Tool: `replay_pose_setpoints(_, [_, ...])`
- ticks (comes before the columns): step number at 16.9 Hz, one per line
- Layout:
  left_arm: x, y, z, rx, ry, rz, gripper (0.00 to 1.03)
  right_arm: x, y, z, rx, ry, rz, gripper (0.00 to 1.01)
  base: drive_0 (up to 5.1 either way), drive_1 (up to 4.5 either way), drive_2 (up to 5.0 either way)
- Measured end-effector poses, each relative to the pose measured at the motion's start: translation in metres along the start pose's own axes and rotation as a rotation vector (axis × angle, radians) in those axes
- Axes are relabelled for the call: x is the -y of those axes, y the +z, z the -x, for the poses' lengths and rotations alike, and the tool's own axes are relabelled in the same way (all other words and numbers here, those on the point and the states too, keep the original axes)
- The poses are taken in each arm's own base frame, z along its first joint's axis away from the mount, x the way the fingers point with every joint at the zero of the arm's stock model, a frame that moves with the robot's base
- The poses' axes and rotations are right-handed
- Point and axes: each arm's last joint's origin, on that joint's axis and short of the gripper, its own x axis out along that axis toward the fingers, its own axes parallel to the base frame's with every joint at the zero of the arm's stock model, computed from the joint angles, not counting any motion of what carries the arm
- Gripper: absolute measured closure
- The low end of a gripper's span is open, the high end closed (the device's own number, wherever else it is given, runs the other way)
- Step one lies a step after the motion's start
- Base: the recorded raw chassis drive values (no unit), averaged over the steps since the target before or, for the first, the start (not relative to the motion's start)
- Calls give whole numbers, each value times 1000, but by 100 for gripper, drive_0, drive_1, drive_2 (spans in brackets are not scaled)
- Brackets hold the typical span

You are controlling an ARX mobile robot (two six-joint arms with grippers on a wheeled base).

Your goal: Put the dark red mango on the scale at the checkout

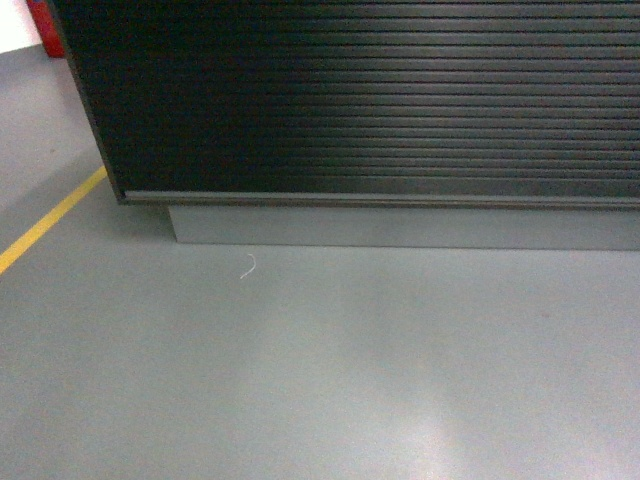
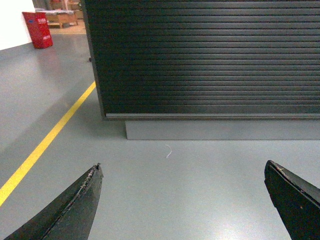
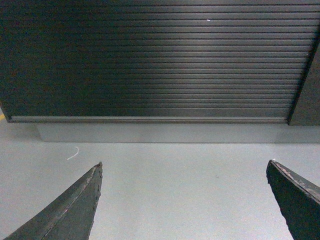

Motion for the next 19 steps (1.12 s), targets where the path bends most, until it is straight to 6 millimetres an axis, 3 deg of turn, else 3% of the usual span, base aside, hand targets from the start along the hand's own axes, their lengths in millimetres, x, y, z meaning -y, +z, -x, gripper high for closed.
replay_pose_setpoints(19, [0,0,0,-1,0,0,5,0,0,0,-1,0,0,3,0,368,-367])
